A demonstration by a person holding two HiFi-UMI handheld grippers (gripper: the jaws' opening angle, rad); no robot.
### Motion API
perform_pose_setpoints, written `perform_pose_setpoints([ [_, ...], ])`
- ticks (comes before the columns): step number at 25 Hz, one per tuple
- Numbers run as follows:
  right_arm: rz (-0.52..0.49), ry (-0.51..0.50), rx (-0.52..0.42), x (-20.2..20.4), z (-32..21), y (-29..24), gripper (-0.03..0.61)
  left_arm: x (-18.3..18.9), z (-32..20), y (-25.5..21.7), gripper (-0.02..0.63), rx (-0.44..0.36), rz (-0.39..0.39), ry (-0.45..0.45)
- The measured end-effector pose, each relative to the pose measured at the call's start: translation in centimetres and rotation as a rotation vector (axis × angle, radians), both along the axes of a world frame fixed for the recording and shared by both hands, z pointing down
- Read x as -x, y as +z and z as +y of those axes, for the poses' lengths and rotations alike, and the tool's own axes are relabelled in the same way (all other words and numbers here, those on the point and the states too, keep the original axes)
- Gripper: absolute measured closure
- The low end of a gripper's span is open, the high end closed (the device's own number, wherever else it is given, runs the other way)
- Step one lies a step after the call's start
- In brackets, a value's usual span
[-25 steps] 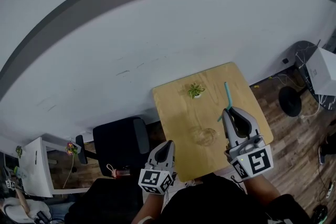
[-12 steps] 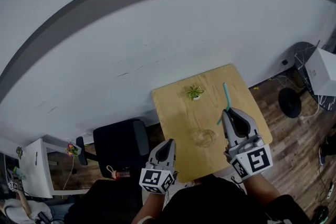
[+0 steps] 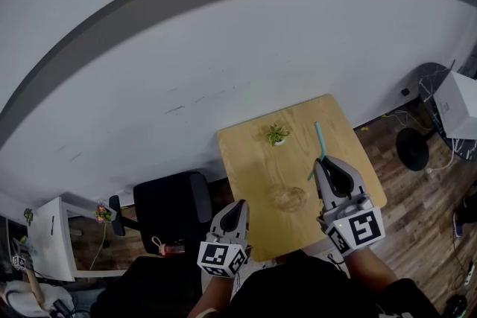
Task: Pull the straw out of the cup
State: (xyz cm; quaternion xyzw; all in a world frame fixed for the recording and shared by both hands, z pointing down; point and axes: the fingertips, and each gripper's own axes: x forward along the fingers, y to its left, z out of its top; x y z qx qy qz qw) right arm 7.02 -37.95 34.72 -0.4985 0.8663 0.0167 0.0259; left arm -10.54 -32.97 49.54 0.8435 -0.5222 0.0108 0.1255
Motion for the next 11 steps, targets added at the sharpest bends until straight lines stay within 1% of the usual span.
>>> perform_pose_setpoints([
  [11,0.019,-0.002,0.001,-0.02,-0.27,0.37,0.531,-0.19,-0.03,0.22,0.595,0.008,-0.007,0.003],
])
